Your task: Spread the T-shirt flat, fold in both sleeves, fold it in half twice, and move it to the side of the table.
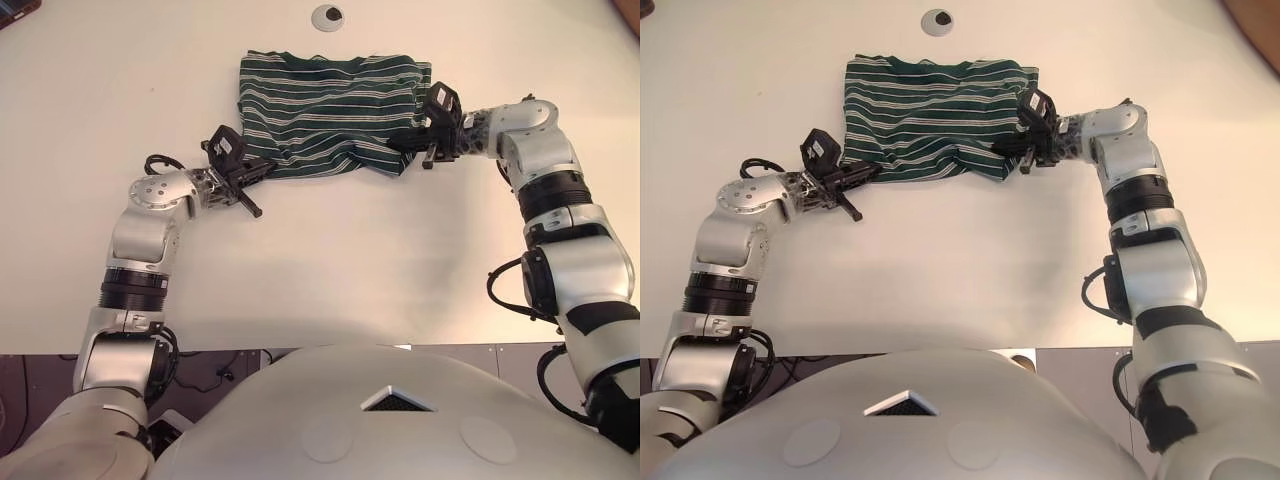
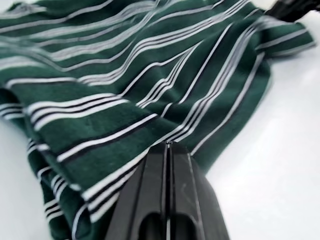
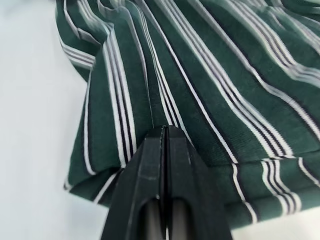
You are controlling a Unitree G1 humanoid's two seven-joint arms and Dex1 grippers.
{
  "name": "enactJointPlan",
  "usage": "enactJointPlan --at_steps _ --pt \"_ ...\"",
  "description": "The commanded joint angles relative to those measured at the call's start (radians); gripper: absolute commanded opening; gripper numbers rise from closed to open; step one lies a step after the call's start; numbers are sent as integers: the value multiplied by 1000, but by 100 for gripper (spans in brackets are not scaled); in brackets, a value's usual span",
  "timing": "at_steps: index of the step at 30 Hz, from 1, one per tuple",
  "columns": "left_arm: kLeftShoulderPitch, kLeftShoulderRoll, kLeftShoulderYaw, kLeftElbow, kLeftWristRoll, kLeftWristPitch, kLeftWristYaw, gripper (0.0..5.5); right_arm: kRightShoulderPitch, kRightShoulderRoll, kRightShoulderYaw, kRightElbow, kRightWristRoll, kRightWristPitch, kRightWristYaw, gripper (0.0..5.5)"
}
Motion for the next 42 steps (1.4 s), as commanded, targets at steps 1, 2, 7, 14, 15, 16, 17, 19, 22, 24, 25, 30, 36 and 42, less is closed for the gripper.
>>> enactJointPlan --at_steps 1,2,7,14,15,16,17,19,22,24,25,30,36,42 --pt "1 59 -50 53 87 61 1 2 5 -50 84 45 -126 -111 -28 0" --pt "10 87 -55 66 104 64 -8 2 -8 -63 97 72 -154 -149 -47 0" --pt "1 177 -42 138 142 49 -22 2 -56 -90 152 169 -240 -290 -102 0" --pt "-243 95 -100 383 227 -113 7 2 204 -173 229 -485 70 4 424 0" --pt "-293 71 -110 437 241 -138 11 2 220 -176 236 -570 112 82 434 0" --pt "-332 51 -117 480 253 -158 15 2 228 -178 240 -627 146 138 436 0" --pt "-381 26 -123 539 266 -184 27 2 231 -169 234 -674 171 193 435 0" --pt "-474 -28 -121 666 290 -251 70 2 224 -141 201 -736 198 274 402 0" --pt "-529 -54 -60 781 280 -352 120 2 199 -138 105 -825 295 422 353 0" --pt "-500 -39 9 757 219 -404 92 2 147 -127 18 -817 358 502 301 0" --pt "-470 -26 33 721 196 -419 67 2 110 -114 -18 -787 375 525 268 0" --pt "-197 24 55 146 53 -231 -52 2 -9 -63 46 -434 136 225 33 0" --pt "-16 -42 -161 -252 57 11 -42 2 -16 -22 166 -169 -72 -85 -109 0" --pt "7 28 -355 -144 290 -6 -21 2 -54 -37 218 -10 -206 -253 -151 0"
